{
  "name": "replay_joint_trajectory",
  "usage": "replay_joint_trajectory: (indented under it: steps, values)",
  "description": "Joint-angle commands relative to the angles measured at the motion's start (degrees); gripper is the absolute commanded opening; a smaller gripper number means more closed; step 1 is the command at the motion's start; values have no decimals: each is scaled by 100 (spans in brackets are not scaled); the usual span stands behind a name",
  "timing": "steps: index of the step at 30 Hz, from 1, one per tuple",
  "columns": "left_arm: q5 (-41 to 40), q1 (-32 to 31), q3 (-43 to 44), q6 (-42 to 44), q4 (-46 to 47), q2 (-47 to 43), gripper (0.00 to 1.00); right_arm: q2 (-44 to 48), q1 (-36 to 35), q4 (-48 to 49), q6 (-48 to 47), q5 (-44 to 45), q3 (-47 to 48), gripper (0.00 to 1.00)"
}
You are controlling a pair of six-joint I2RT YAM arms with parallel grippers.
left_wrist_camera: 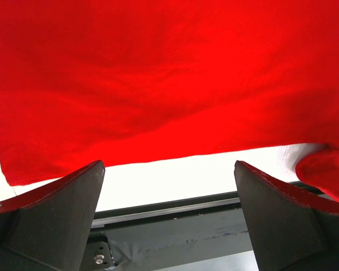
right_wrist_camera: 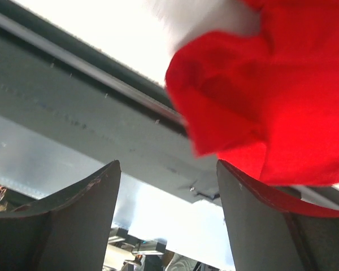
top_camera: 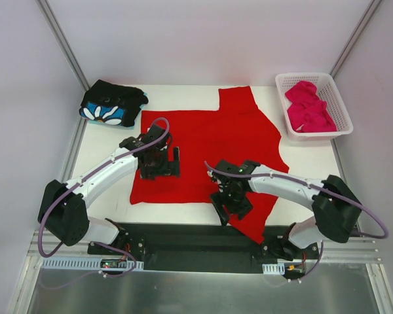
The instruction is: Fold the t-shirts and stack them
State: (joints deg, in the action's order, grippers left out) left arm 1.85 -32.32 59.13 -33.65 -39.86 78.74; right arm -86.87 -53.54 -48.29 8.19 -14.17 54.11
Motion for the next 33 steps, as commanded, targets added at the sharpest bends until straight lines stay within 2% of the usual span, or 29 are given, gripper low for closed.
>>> replay_joint_trajectory:
  steps: [1,7,12,17,22,33]
  values:
    - [-97,-47,151,-107,-136,-139,99,688,-244,-830,315,-314,135,72]
    - [-150,-47,107,-124,-101,-122,99,1286,-657,-901,903,-735,-198,73]
    - [-123,-47,63,-160,-57,-166,99,1524,-825,-1085,896,-183,-129,74]
    - [-88,-47,46,-124,-48,-192,99,1165,-614,-972,606,229,-102,75]
    - [-114,-47,2,-107,-40,-271,99,900,-439,-428,351,494,-23,77]
    - [-106,-47,116,-45,-49,-87,99,-40,202,469,-405,196,-164,77]
